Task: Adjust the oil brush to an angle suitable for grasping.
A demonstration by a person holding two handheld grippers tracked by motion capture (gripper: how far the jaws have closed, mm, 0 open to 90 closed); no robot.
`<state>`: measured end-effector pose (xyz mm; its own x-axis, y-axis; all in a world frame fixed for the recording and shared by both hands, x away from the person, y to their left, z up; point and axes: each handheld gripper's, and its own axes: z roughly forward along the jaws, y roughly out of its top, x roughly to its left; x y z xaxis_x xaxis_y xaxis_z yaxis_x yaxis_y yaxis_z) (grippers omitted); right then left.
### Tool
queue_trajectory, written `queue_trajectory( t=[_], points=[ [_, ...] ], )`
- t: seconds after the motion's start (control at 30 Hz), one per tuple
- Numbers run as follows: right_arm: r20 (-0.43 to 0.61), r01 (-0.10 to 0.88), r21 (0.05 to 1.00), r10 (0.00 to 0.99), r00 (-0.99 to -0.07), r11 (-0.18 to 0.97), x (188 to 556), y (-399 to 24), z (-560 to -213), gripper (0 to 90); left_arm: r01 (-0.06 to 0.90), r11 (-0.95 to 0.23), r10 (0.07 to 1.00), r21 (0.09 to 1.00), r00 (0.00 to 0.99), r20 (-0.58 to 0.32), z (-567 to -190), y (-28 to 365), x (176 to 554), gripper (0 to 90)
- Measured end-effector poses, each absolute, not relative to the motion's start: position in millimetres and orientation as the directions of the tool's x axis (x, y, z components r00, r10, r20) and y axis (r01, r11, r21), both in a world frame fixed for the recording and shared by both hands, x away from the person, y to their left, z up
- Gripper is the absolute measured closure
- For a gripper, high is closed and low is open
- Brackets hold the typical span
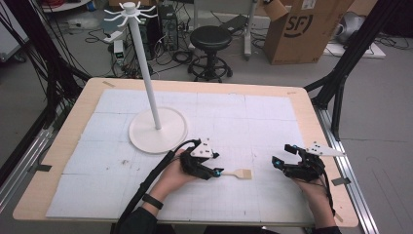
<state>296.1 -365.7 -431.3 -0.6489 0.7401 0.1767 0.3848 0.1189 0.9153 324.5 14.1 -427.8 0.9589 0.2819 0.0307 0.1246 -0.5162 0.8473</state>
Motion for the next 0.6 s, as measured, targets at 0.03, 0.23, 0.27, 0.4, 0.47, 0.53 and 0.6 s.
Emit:
queue_trajectory(
  t=[0.03,0.23,0.27,0.4,0.47,0.53,0.6],
  points=[
    [0.176,0.385,0.915,0.74,-0.649,0.119,296,-366,-431,16.3,0.126,-0.49,0.291,0.862,0.956,0.026,-423,21,322,41.6],
    [0.177,0.386,0.915,0.742,-0.647,0.119,296,-365,-431,16.3,0.176,-0.327,0.368,0.928,0.929,-0.046,-405,65,313,36.5],
    [0.176,0.385,0.915,0.741,-0.648,0.119,296,-365,-431,16.3,0.188,-0.301,0.384,0.935,0.921,-0.062,-404,74,311,35.6],
    [0.176,0.39,0.913,0.744,-0.645,0.121,296,-365,-432,16.3,0.218,-0.257,0.472,0.941,0.878,-0.075,-401,116,305,32.7],
    [0.173,0.389,0.913,0.745,-0.644,0.124,296,-364,-432,16.3,0.243,-0.227,0.513,0.943,0.853,-0.096,-402,138,303,30.2],
    [0.169,0.386,0.913,0.745,-0.646,0.128,297,-364,-432,16.3,0.253,-0.181,0.542,0.95,0.832,-0.118,-404,159,299,29.1],
    [0.175,0.391,0.912,0.745,-0.643,0.123,296,-363,-432,16.3,0.262,-0.163,0.575,0.951,0.809,-0.125,-408,178,296,27.4]
  ],
)
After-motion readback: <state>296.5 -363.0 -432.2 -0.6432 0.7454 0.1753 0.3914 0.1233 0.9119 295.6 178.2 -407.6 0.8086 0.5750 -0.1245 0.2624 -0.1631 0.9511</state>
